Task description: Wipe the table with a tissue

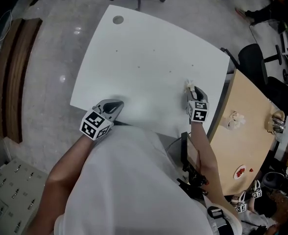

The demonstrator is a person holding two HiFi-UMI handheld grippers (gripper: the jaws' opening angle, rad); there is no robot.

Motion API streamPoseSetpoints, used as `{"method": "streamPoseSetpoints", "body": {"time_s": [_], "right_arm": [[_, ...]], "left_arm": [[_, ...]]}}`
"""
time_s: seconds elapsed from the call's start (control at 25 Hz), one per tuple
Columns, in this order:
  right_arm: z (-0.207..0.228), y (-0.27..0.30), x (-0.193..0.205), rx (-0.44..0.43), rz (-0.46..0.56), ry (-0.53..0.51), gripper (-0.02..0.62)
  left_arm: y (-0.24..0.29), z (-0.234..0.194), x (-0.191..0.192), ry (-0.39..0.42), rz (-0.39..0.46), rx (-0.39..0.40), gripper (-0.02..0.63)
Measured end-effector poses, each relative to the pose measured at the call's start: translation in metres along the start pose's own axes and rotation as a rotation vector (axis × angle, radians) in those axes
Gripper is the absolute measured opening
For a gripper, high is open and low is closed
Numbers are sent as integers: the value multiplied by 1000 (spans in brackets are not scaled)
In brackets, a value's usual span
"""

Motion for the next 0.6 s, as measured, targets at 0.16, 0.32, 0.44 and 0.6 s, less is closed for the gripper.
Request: {"method": "streamPoseSetpoints", "body": {"time_s": [0.16, 0.32, 0.44, 0.6], "right_arm": [[20, 20, -15, 16, 14, 51, 120], [37, 40, -27, 32, 15, 89, 120], [45, 54, -37, 36, 19, 92, 119], [43, 72, -50, 26, 18, 55, 120]], "left_arm": [[0, -1, 5, -18, -14, -23, 6], [0, -4, 7, -39, -20, -43, 5], [1, -5, 9, -51, -29, -51, 6], [0, -10, 11, -69, -38, -58, 6]]}}
Point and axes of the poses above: the fingertips, and each gripper's own axes: y forward along the fingers, z to its right, x out of its underside, the point moved 1 cm from there along -y, backward along the fingers, and after that the axes turned 15 degrees about x, right-handed, at the moved point
